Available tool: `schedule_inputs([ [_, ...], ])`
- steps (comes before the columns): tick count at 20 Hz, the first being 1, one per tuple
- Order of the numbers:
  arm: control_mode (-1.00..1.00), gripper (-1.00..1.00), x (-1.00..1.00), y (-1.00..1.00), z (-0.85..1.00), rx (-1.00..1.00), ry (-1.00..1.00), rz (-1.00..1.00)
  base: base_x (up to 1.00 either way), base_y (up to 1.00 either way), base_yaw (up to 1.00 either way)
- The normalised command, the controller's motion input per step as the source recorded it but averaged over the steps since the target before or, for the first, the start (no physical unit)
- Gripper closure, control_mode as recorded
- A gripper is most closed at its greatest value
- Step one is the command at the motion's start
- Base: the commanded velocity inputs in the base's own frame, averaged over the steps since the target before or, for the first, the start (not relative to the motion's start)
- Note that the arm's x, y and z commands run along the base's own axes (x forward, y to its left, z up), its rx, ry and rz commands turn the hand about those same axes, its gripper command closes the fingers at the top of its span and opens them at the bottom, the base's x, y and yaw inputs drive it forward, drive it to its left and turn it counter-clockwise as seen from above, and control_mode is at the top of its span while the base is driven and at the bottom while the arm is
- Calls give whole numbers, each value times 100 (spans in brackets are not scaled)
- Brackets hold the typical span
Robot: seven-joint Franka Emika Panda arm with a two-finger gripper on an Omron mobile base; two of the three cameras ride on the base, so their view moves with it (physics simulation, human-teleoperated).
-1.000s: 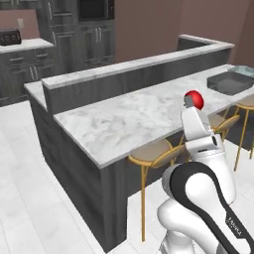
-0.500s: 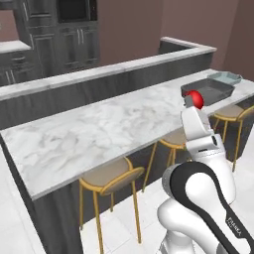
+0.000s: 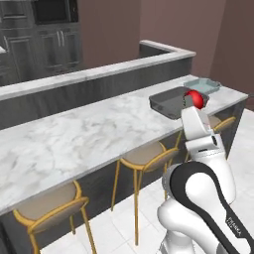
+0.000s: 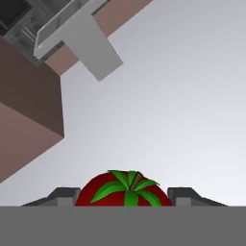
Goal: Place the cold items (lime and tomato) from the fridge in one tupperware on the dining counter. Place the warm items (hot dog and kebab skewer) in the stove area in another tupperware.
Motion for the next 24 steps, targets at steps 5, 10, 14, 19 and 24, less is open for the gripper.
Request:
schedule_inputs([
  [5,100,100,0,0,0,0,0,0,35,-100,0],
  [10,100,100,0,0,0,0,0,0,34,-100,2],
  [14,100,100,0,0,0,0,0,0,38,-100,5],
  [19,100,100,0,0,0,0,0,0,34,-100,5],
  [24,100,100,0,0,0,0,0,0,31,-100,0],
])
